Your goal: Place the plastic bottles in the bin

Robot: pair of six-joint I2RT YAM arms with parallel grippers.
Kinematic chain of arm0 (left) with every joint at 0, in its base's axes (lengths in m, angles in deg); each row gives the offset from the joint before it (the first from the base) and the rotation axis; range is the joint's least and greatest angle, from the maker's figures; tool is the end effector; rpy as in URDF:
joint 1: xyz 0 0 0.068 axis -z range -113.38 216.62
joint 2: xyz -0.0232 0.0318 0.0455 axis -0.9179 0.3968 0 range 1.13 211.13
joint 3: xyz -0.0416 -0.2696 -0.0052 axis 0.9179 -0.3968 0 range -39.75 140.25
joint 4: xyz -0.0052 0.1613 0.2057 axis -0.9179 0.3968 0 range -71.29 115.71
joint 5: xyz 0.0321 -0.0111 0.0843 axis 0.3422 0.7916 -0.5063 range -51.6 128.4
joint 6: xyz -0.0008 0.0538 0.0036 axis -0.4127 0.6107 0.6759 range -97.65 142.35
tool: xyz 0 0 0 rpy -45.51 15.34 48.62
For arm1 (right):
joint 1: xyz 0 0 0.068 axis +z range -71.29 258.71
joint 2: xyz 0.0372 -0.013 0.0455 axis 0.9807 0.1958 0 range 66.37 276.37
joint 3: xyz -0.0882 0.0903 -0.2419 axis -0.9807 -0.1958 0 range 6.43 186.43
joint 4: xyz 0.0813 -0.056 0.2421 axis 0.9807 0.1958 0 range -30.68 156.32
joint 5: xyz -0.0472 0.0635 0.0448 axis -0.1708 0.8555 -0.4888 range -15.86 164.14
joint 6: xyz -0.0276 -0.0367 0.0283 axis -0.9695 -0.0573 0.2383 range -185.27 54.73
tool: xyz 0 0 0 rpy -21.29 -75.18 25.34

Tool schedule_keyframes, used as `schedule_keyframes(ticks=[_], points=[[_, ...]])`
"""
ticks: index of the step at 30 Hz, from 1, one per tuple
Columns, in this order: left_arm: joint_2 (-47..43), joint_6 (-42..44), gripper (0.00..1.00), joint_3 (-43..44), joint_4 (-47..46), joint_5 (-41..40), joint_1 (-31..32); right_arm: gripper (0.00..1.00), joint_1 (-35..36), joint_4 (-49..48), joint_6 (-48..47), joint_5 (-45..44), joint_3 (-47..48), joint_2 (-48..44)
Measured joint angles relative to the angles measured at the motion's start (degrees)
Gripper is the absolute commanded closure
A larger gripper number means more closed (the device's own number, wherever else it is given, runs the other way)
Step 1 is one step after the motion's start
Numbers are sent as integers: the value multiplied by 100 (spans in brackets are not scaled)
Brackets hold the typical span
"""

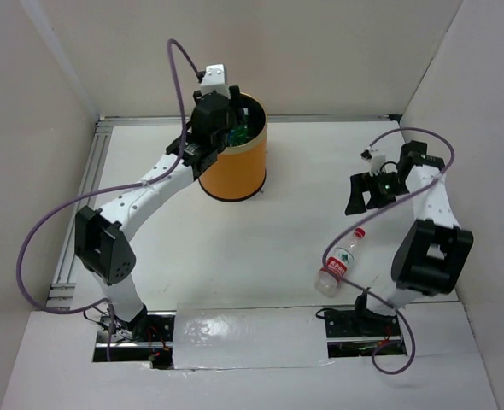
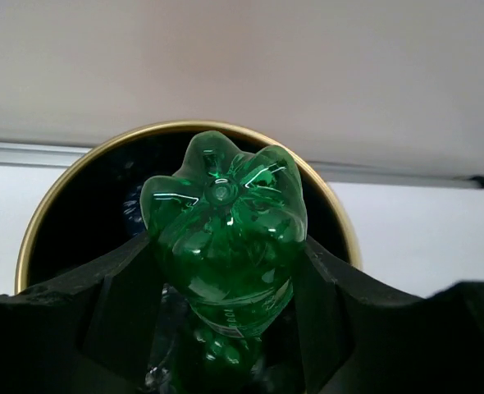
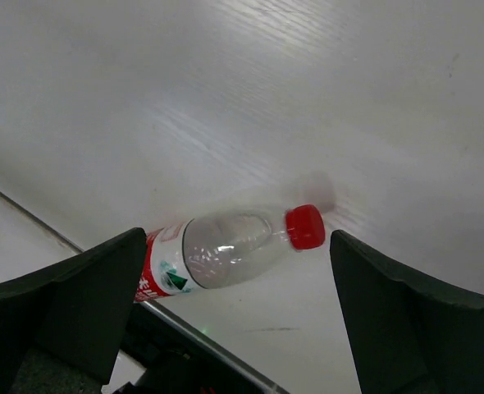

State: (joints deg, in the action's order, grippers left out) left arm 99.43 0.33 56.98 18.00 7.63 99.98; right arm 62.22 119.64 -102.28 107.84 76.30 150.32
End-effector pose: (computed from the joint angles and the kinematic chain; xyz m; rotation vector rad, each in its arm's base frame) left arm 0.3519 -0.2098 0.4264 -0.2629 1.5716 -0.3292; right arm 0.2667 -0.0583 0.2748 -0.5666 2.5275 0.5401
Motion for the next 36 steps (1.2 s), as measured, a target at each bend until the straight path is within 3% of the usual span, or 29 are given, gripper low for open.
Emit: schedule_keyframes(ticks=[3, 4, 7, 8, 12, 14, 18, 28, 31, 36], points=[[293, 291, 53, 48, 98, -271, 4, 2, -273, 345, 354, -146, 634, 931], [323, 376, 37, 46, 87, -328, 7, 2, -343, 461, 442, -225, 815, 1161], [319, 525, 21, 44, 94, -472, 7, 6, -522, 739, 640, -525, 1198, 1624], [319, 570, 10, 44, 122, -522, 11, 6, -566, 789, 675, -623, 1209, 1683], [317, 592, 9, 44, 188, -568, 24, 10, -588, 970, 715, -885, 861, 1757], [284, 682, 0, 15, 179, -608, 83, 10, -546, 1051, 710, -920, 452, 1849], [-26, 907, 0, -315, 42, -647, 382, 11, -505, 1244, 638, -968, 92, 2400], [-1657, 1196, 0, -1808, -494, -931, 1722, 11, -514, 1425, 503, -664, 623, 3333], [-2031, 1088, 0, -2229, -492, -1082, 2118, 15, -431, 1508, 520, -590, 787, 3528], [-2404, 527, 0, -2929, -146, -1355, 2922, 37, -63, 1480, 413, -424, 820, 3624]])
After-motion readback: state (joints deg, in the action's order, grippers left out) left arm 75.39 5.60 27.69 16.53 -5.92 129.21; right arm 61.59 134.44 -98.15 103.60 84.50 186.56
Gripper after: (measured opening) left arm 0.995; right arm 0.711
